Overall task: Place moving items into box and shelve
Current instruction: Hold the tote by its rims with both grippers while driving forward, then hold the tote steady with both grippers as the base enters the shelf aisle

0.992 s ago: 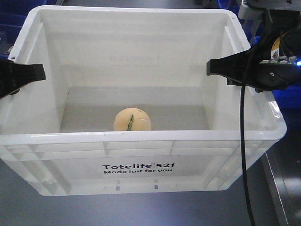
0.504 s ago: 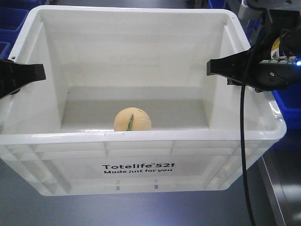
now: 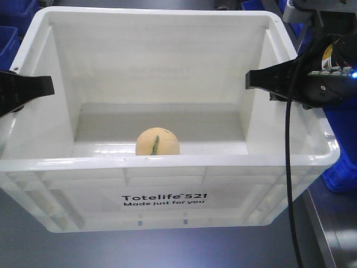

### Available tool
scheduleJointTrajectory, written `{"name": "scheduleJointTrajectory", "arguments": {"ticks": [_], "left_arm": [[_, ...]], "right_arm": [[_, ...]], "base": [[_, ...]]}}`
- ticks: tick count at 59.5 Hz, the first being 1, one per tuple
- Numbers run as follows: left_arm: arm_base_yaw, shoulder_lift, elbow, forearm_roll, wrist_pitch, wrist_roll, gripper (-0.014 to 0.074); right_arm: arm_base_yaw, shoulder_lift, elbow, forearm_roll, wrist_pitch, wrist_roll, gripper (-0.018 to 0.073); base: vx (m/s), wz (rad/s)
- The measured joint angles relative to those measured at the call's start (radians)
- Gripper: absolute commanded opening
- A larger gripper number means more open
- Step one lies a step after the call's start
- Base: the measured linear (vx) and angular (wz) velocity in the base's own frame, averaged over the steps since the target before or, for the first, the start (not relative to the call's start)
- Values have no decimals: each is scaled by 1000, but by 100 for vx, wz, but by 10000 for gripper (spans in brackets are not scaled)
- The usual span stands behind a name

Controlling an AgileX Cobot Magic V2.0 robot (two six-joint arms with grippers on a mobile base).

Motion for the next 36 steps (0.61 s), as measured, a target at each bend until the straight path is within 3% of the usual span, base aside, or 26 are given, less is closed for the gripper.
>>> {"name": "scheduleJointTrajectory", "arguments": {"ticks": [36], "left_arm": [[0,0,0,0,0,0,165]], "right_arm": [[0,0,0,0,-1,0,83]], "base": [[36,4]]}}
